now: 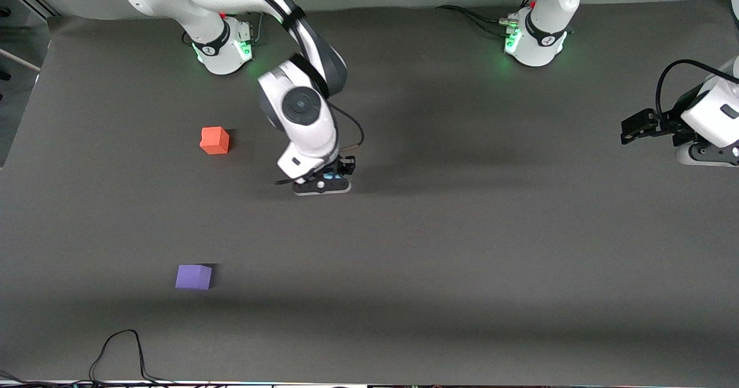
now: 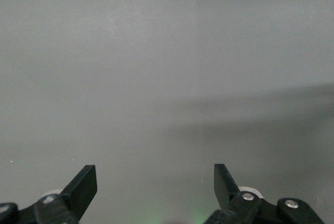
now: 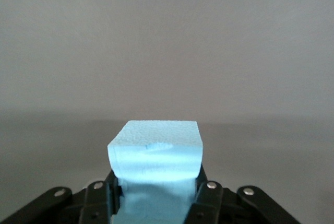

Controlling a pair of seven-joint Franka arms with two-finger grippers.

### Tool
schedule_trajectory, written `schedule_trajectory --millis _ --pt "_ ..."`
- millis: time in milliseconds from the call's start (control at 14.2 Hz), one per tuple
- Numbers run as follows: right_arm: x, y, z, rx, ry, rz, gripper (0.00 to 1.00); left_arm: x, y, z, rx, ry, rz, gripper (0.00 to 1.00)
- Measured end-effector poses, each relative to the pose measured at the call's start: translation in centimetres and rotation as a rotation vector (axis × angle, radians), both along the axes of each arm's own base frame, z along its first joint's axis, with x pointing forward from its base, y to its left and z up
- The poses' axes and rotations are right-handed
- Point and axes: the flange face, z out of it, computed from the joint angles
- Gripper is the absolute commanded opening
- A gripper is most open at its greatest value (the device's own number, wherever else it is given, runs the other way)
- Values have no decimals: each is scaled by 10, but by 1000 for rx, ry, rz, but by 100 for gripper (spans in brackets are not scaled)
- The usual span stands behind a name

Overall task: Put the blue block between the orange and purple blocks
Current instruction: 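Close the right gripper on the blue cube and lift it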

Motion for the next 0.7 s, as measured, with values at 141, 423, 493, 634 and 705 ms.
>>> schedule_trajectory --millis 141,423,493,634,705 --pt "11 -12 83 6 6 -10 51 0 -1 1 0 -2 -5 100" --pt "13 -36 171 14 15 10 51 0 2 2 -2 -3 -40 100" --pt "15 -49 177 11 24 32 51 0 3 2 -2 -3 -41 100" --pt "25 -100 183 5 44 78 51 0 3 2 -2 -3 -42 100" --pt "31 -141 184 8 54 95 51 0 3 2 -2 -2 -43 100"
